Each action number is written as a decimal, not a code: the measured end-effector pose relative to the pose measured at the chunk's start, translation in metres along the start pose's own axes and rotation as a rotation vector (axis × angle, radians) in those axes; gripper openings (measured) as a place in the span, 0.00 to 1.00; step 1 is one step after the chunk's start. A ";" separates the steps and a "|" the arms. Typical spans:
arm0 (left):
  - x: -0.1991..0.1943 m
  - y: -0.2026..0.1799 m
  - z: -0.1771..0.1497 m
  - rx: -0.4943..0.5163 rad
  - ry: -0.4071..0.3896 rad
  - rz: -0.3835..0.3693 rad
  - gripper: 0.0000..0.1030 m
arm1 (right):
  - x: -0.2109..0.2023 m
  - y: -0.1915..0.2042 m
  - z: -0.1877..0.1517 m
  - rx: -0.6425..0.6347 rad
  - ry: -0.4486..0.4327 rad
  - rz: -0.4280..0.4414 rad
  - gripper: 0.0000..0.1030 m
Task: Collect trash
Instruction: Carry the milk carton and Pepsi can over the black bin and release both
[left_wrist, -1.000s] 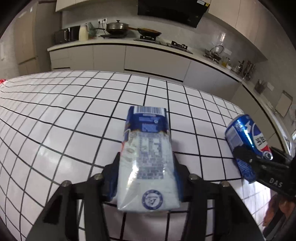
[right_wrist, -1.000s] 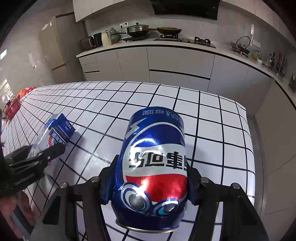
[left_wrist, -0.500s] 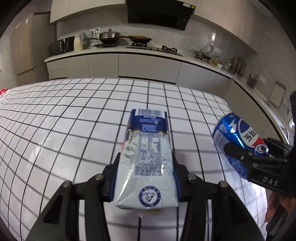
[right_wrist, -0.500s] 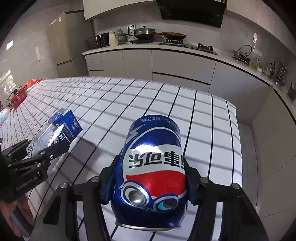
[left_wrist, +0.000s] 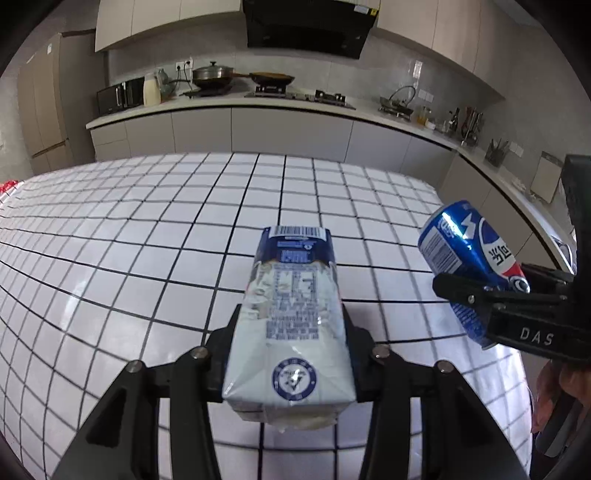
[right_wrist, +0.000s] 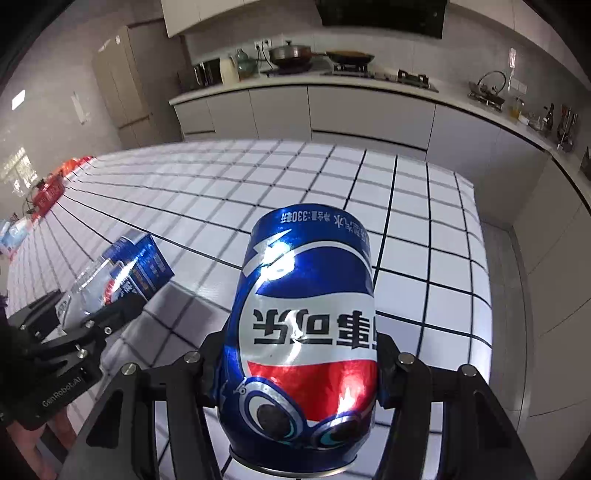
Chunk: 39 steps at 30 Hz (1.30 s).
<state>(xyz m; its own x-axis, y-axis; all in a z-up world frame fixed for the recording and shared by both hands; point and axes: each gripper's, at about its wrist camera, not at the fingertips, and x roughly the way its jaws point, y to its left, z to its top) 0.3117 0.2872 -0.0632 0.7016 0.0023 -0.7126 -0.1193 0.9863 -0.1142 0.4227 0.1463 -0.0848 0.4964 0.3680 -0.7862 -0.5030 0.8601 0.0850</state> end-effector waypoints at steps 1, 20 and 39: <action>-0.006 -0.004 0.000 0.010 -0.007 -0.001 0.45 | -0.008 0.001 -0.001 -0.005 -0.010 -0.001 0.58; -0.091 -0.097 -0.047 0.107 -0.069 -0.075 0.45 | -0.163 -0.032 -0.091 -0.006 -0.116 -0.027 0.58; -0.125 -0.240 -0.101 0.235 -0.049 -0.228 0.45 | -0.274 -0.161 -0.209 0.120 -0.118 -0.179 0.58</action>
<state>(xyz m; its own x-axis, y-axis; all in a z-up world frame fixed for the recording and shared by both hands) 0.1816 0.0333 -0.0165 0.7253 -0.2201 -0.6523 0.2059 0.9735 -0.0996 0.2201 -0.1664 -0.0109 0.6525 0.2385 -0.7193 -0.3151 0.9486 0.0287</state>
